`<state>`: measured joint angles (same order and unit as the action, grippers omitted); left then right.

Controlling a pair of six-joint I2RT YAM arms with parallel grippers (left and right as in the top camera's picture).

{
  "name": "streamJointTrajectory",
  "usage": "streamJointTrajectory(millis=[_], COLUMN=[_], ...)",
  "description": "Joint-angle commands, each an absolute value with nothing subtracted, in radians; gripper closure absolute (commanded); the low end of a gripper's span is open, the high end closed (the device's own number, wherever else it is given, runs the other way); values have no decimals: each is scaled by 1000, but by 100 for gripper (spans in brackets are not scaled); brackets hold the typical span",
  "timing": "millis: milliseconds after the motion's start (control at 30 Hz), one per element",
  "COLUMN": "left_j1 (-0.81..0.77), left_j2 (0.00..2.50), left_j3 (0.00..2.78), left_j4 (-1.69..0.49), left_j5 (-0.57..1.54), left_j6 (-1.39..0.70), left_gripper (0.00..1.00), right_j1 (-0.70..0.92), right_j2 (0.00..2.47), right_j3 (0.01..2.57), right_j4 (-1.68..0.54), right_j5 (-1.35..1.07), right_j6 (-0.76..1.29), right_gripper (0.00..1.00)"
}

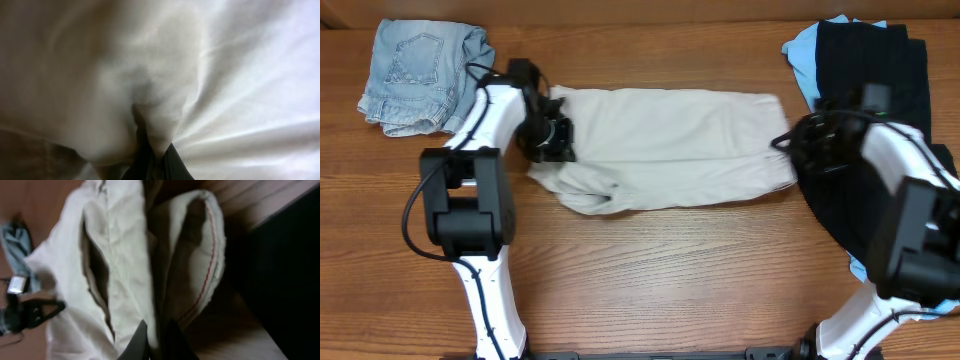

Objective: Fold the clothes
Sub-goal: 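Grasp the right end with the right gripper and fold it leftward over the middle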

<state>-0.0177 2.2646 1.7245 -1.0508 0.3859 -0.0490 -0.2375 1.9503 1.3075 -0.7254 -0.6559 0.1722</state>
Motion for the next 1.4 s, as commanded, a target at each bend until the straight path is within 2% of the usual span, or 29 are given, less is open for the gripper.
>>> streamJointTrajectory(millis=[0, 133, 267, 433, 667, 867, 967, 1067, 1167, 1200, 1233, 1300, 1367], left_j1=[-49, -70, -86, -101, -105, -105, -105, -105, -105, -105, -105, -105, -102], left_j2=[2282, 2282, 2282, 2282, 2282, 2282, 2281, 2281, 2281, 2281, 2281, 2281, 2281], left_j3=[1718, 1718, 1718, 1718, 1718, 1718, 1755, 1873, 1984, 2020, 2082, 2151, 2216], left_j4=[-1039, -1010, -986, -989, -978, -976, -1051, -1212, -1315, -1342, -1385, -1425, -1456], left_j5=[491, 490, 489, 464, 464, 461, 388, 239, 173, 161, 149, 146, 119], left_j6=[-52, -52, -52, -52, -52, -51, -52, -52, -54, -57, -60, -60, -70], left_gripper=[96, 96, 96, 96, 96, 96, 96, 83, 62, 51, 29, 14, 6], right_j1=[-289, -202, -7, 265, 536, 644, 647, 646, 646, 646, 646, 646, 646], right_j2=[1814, 1785, 1773, 1773, 1786, 1822, 1843, 1864, 1869, 1869, 1869, 1869, 1869], right_j3=[1454, 1507, 1542, 1559, 1559, 1558, 1558, 1558, 1558, 1558, 1558, 1558, 1558], right_j4=[-844, -893, -866, -722, -549, -437, -408, -406, -402, -402, -403, -406, -406], right_j5=[-706, -705, -679, -462, -205, -22, -19, -19, -19, -19, -20, -25, -38], right_j6=[23, 3, 34, 161, 283, 373, 385, 395, 395, 398, 398, 398, 398], right_gripper=[96, 96, 96, 96, 96, 96, 96, 96, 96, 96, 96, 96, 96])
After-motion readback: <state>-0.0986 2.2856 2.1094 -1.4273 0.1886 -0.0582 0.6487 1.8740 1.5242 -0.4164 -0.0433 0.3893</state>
